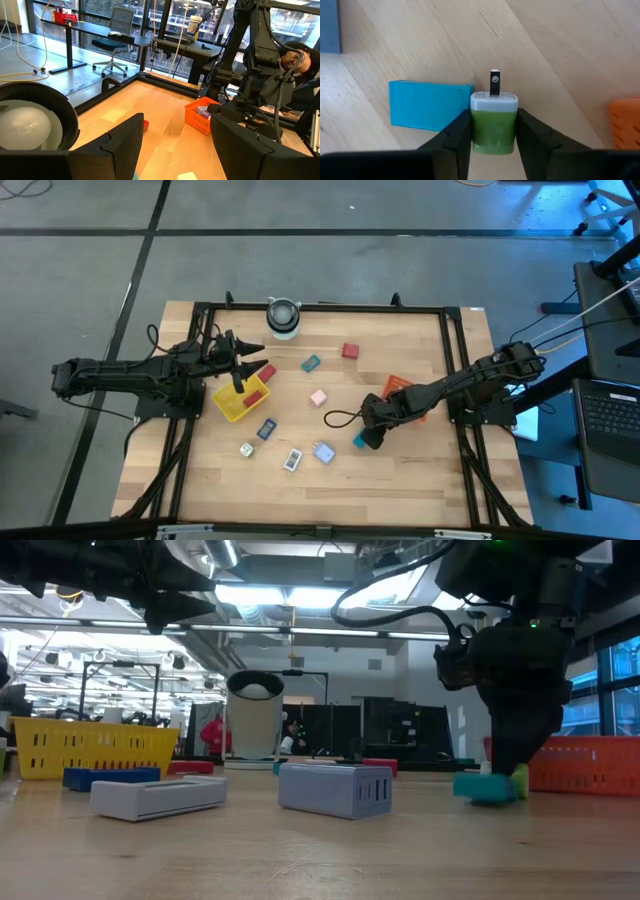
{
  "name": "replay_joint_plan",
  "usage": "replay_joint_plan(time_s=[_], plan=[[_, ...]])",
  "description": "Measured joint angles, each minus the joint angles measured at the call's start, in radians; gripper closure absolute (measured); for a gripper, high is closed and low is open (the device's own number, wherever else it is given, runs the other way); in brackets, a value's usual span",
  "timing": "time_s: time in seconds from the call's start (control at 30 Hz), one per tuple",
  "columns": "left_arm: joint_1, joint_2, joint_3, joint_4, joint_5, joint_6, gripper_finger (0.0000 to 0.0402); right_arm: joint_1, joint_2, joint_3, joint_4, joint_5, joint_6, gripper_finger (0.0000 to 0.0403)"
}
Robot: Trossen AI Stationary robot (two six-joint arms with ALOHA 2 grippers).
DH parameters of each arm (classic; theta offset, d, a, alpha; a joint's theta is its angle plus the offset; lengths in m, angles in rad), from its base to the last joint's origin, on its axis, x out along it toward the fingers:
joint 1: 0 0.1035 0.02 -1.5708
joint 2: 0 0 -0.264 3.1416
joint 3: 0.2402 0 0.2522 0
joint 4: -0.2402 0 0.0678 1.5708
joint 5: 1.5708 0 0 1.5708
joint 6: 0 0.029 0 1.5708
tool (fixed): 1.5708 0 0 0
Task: Pick & Place Office items
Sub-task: Put the right green charger adapter into the orange basket
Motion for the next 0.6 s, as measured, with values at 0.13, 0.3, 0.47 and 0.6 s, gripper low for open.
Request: replay_joint_plan(time_s=[0.13, 0.3, 0.47, 0.6], plan=[[0.000, 0.000, 0.000, 0.000, 0.000, 0.000, 0.0176, 0.000, 0.000, 0.000, 0.000, -0.001, 0.000, 0.0280], [0.000, 0.000, 0.000, 0.000, 0.000, -0.008, 0.0176, 0.000, 0.000, 0.000, -0.001, 0.000, 0.000, 0.0280], [0.000, 0.000, 0.000, 0.000, 0.000, -0.009, 0.0176, 0.000, -0.003, 0.000, -0.003, -0.001, -0.016, 0.0280], [0.000, 0.000, 0.000, 0.000, 0.000, -0.009, 0.0176, -0.009, -0.020, -0.004, -0.020, 0.000, -0.037, 0.0280]])
